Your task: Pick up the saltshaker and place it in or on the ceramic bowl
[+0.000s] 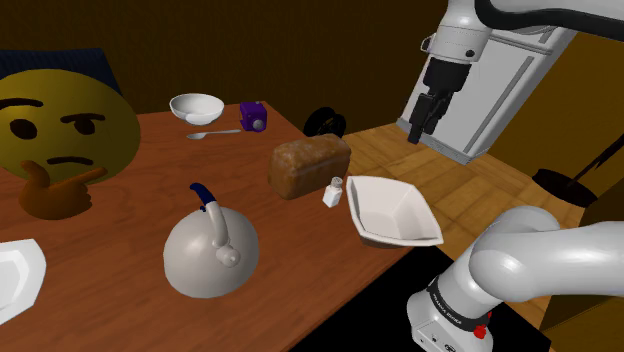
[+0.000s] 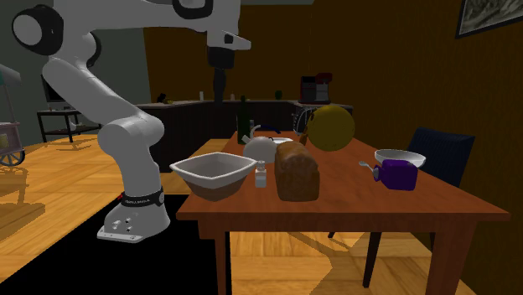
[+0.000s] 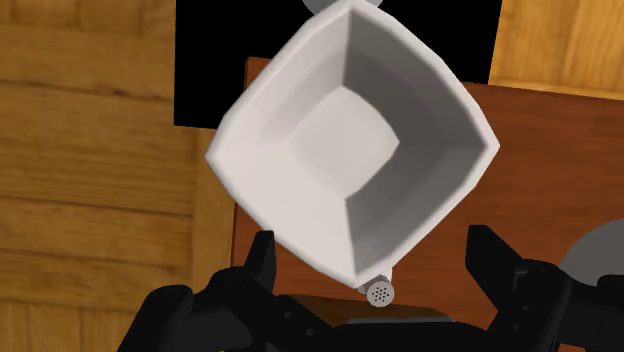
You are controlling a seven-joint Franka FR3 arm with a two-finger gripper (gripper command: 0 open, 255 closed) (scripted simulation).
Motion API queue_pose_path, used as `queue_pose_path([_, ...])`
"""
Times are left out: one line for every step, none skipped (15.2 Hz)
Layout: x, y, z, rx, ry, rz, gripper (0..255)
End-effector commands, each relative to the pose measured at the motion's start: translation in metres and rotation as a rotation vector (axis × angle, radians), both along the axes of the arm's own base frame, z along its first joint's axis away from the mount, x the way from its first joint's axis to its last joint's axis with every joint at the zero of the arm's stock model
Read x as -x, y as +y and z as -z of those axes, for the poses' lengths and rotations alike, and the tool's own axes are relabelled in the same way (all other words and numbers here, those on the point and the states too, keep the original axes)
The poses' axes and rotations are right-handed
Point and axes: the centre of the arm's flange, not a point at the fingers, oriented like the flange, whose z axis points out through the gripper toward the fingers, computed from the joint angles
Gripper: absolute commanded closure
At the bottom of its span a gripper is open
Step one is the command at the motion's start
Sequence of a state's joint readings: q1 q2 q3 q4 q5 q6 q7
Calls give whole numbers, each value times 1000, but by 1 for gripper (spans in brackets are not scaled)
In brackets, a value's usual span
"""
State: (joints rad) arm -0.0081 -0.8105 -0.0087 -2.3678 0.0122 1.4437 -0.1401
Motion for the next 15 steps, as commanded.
queue_pose_path([0,0,0,0,0,0,0])
queue_pose_path([-6,4,11,1,-7,-7,0])
queue_pose_path([-12,7,21,1,-14,-13,0])
queue_pose_path([-18,11,32,2,-20,-20,0])
queue_pose_path([-24,14,42,3,-27,-26,0])
queue_pose_path([-30,18,53,3,-34,-33,0])
queue_pose_path([-36,22,63,4,-41,-40,0])
queue_pose_path([-42,26,74,5,-47,-46,0])
queue_pose_path([-48,29,84,5,-54,-53,0])
queue_pose_path([-55,33,94,6,-61,-59,0])
queue_pose_path([-61,37,104,7,-68,-66,0])
queue_pose_path([-67,41,115,7,-74,-73,0])
queue_pose_path([-74,45,125,8,-81,-79,0])
queue_pose_path([-80,49,135,9,-88,-86,0])
queue_pose_path([-87,53,145,9,-95,-92,0])
